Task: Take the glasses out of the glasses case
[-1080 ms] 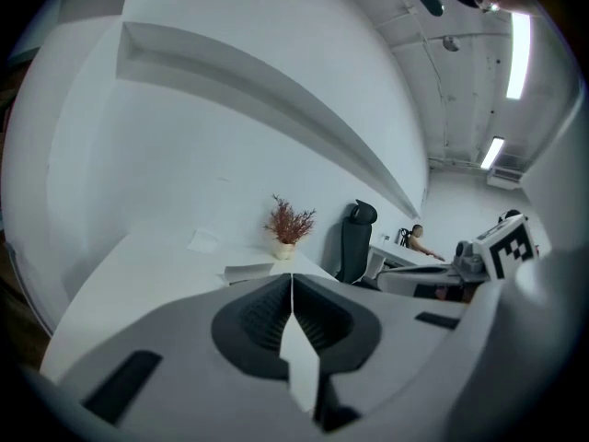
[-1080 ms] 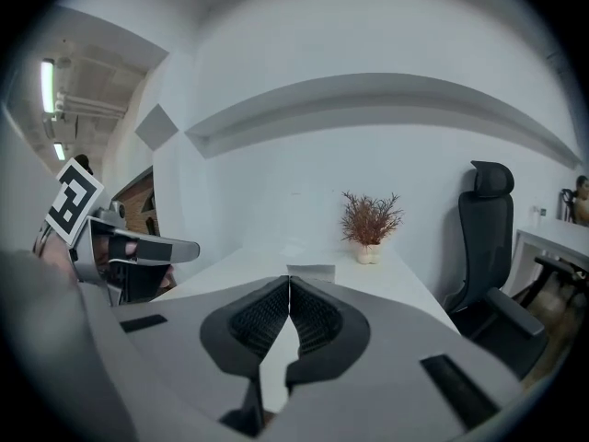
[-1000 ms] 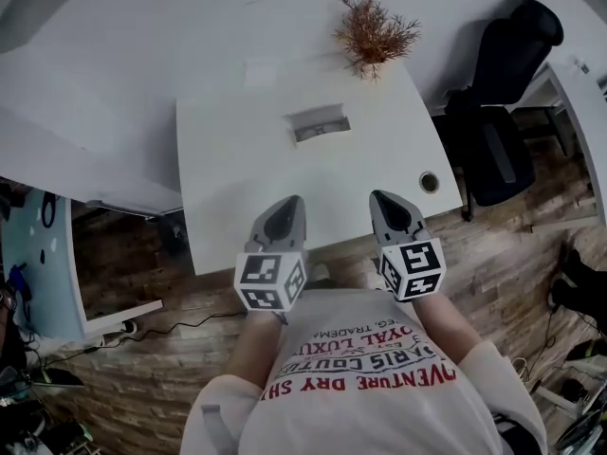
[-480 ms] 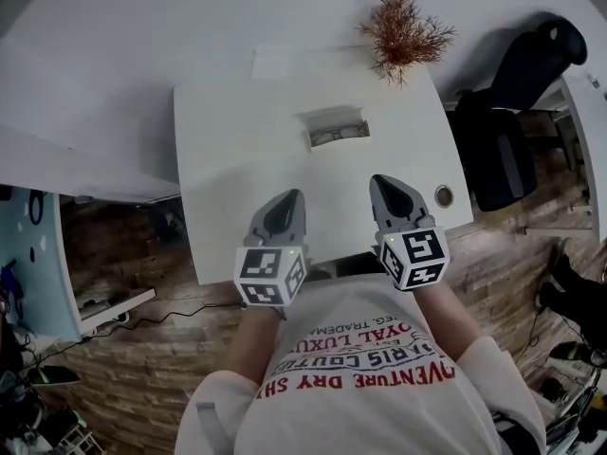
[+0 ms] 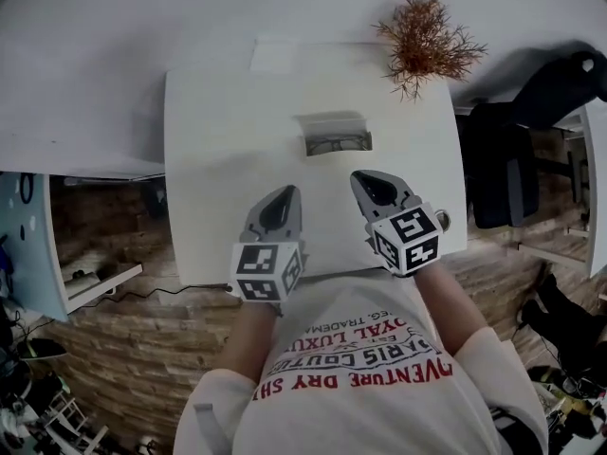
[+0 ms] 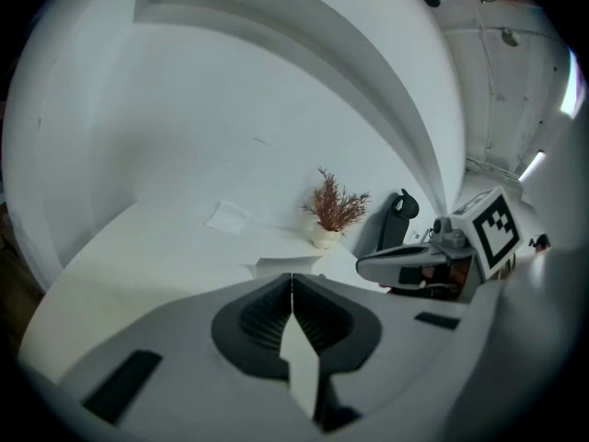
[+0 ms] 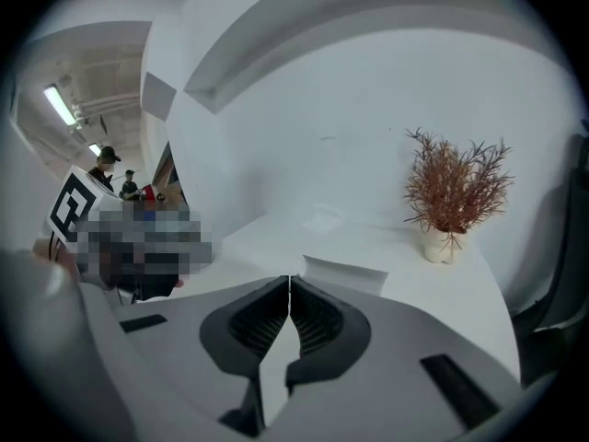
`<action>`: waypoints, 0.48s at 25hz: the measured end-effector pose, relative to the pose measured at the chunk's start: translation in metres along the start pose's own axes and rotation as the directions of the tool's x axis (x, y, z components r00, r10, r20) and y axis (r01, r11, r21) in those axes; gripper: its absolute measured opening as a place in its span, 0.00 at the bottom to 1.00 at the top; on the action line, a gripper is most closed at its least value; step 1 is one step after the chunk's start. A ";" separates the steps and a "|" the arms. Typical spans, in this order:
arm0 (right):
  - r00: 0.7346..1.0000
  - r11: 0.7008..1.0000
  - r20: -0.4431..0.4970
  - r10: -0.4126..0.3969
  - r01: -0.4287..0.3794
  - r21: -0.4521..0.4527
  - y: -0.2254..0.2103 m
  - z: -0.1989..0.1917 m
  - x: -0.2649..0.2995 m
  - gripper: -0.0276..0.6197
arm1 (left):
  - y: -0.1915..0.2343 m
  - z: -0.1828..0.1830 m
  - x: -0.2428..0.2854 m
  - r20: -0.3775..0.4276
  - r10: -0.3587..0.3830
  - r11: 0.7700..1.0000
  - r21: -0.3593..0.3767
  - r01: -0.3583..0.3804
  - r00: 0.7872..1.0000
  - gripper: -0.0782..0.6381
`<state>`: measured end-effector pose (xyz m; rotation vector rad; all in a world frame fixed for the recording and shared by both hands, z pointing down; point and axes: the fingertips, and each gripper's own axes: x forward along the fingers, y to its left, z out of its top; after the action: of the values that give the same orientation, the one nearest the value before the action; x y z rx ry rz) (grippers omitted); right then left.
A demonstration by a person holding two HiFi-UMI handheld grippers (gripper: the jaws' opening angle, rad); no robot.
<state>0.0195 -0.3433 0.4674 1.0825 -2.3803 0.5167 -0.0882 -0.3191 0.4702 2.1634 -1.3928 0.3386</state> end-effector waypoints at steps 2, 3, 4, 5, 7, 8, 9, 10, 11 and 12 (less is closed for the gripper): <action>0.999 0.999 -0.029 0.035 -0.036 -0.027 -0.009 -0.002 0.013 0.06 | -0.001 -0.005 0.013 -0.018 0.015 1.000 -0.019 -0.015 1.000 0.12; 0.998 0.998 -0.045 0.050 -0.051 -0.038 -0.014 -0.004 0.019 0.06 | -0.002 -0.008 0.019 -0.028 0.020 0.999 -0.027 -0.021 0.999 0.12; 0.996 0.996 -0.064 0.065 -0.068 -0.049 -0.020 -0.006 0.026 0.06 | -0.003 -0.010 0.025 -0.038 0.025 0.999 -0.034 -0.026 0.999 0.12; 0.993 0.994 -0.084 0.081 -0.087 -0.063 -0.025 -0.008 0.033 0.06 | -0.003 -0.013 0.031 -0.046 0.031 0.999 -0.040 -0.033 0.998 0.12; 0.986 0.987 -0.125 0.106 -0.119 -0.108 -0.035 -0.010 0.046 0.06 | -0.001 -0.015 0.042 -0.057 0.049 0.997 -0.056 -0.052 0.997 0.12; 0.983 0.982 -0.146 0.111 -0.132 -0.138 -0.039 -0.012 0.052 0.06 | 0.002 -0.015 0.045 -0.060 0.061 0.996 -0.064 -0.065 0.996 0.12; 0.980 0.975 -0.165 0.115 -0.143 -0.168 -0.042 -0.013 0.057 0.06 | 0.004 -0.015 0.048 -0.063 0.073 0.995 -0.070 -0.077 0.995 0.12; 0.976 0.968 -0.184 0.119 -0.155 -0.196 -0.044 -0.014 0.062 0.06 | 0.007 -0.014 0.051 -0.063 0.084 0.993 -0.074 -0.089 0.994 0.12; 0.971 0.961 -0.202 0.124 -0.168 -0.220 -0.047 -0.015 0.067 0.07 | 0.009 -0.013 0.053 -0.063 0.095 0.992 -0.076 -0.099 0.994 0.12; 0.967 0.954 -0.219 0.130 -0.183 -0.240 -0.049 -0.017 0.072 0.07 | 0.010 -0.013 0.055 -0.064 0.104 0.991 -0.077 -0.108 0.993 0.12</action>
<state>0.0198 -0.4078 0.5286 0.6957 -2.2869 0.3382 -0.0727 -0.3568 0.5103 2.0037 -1.4660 0.3777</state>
